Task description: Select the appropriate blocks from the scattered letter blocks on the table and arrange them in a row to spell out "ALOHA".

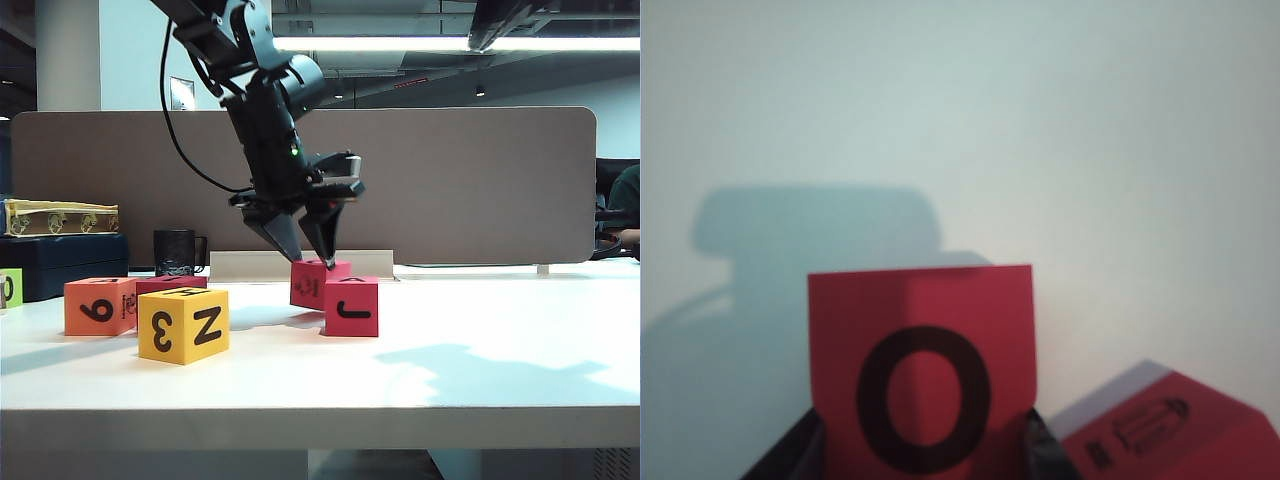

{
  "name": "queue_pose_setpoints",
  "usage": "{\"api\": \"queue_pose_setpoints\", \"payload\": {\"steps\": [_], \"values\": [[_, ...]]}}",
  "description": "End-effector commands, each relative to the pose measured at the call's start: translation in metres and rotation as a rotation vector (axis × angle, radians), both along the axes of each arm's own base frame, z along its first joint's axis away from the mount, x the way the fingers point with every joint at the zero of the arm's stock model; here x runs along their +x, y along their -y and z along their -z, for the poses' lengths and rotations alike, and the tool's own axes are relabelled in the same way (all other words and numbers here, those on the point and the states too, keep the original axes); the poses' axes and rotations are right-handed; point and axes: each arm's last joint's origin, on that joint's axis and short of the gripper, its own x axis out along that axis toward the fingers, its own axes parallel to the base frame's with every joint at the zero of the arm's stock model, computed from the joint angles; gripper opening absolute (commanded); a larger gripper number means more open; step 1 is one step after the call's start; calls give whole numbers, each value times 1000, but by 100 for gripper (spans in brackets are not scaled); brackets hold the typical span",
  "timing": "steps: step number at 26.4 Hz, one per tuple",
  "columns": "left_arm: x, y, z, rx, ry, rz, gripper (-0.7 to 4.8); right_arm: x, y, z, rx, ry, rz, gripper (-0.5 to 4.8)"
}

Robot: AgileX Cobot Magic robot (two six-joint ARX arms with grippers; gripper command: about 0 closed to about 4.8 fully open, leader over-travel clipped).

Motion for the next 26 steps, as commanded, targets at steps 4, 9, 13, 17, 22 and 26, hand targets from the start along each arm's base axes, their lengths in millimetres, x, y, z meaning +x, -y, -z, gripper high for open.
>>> {"api": "queue_pose_setpoints", "payload": {"steps": [4, 9, 13, 17, 22, 26], "values": [[-11, -6, -7, 52, -77, 10, 209, -1, 0, -3, 10, 12, -7, -5], [-16, -9, -4, 87, -134, 9, 209, -1, 0, -3, 9, 10, -7, -5], [-19, -13, -2, 131, -159, -4, 209, -1, 0, -3, 9, 10, -7, -5], [-20, -15, -2, 181, -157, -23, 209, -1, 0, -3, 9, 10, -7, -5], [-22, -24, 0, 269, -176, -78, 209, -1, 0, -3, 10, 11, -7, -5], [-23, -29, 0, 354, -167, -109, 209, -1, 0, -3, 10, 11, -7, -5]]}}
